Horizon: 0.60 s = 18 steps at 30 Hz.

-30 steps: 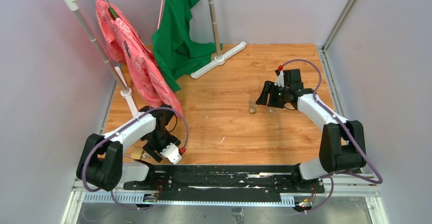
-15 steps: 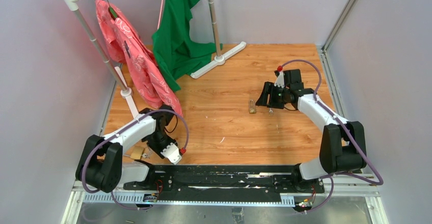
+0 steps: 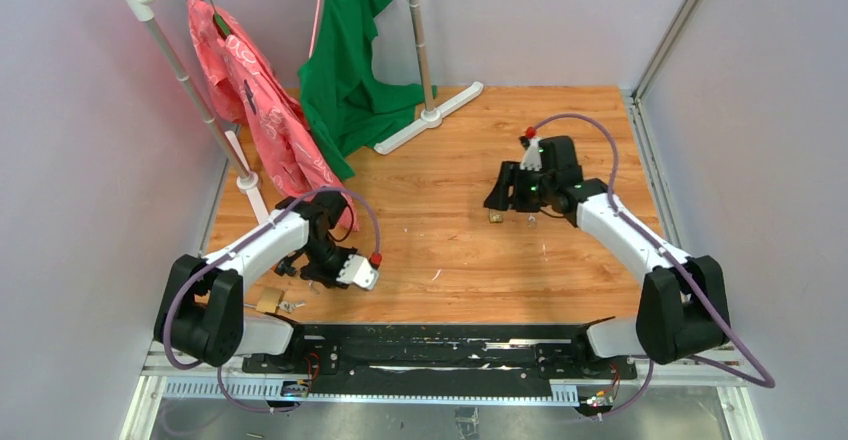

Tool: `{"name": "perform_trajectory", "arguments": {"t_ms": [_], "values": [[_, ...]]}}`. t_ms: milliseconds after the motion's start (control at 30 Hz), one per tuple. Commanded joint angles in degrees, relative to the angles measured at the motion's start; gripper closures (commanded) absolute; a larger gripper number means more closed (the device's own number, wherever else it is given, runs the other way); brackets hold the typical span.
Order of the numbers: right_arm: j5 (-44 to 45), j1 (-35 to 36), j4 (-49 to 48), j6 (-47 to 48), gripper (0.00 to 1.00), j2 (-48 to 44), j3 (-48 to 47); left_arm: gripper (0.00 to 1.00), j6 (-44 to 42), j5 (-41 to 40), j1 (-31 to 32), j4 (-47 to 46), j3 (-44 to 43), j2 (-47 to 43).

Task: Lock with the key
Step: Pick up the lock from the center of the board.

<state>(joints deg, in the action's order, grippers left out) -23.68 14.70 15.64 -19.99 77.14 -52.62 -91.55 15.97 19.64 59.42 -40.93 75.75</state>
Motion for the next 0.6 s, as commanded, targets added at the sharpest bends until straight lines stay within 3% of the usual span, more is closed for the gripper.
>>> {"name": "perform_trajectory", "arguments": {"t_ms": [0, 167, 567], "values": [[0.9, 12.2, -7.8, -6.4, 0.4, 1.7, 2.1, 1.0, 9.7, 9.3, 0.5, -1.5, -4.9, 0.4], [-4.0, 23.4, -23.4, -17.5, 0.42, 10.5, 1.0, 1.0, 14.3, 12.1, 0.8, -1.6, -7.3, 2.2], [-12.8, 31.1, -53.5, -40.9, 0.4, 29.8, -3.2, 1.0, 19.6, 13.8, 0.8, -1.7, -16.1, 3.6]]}}
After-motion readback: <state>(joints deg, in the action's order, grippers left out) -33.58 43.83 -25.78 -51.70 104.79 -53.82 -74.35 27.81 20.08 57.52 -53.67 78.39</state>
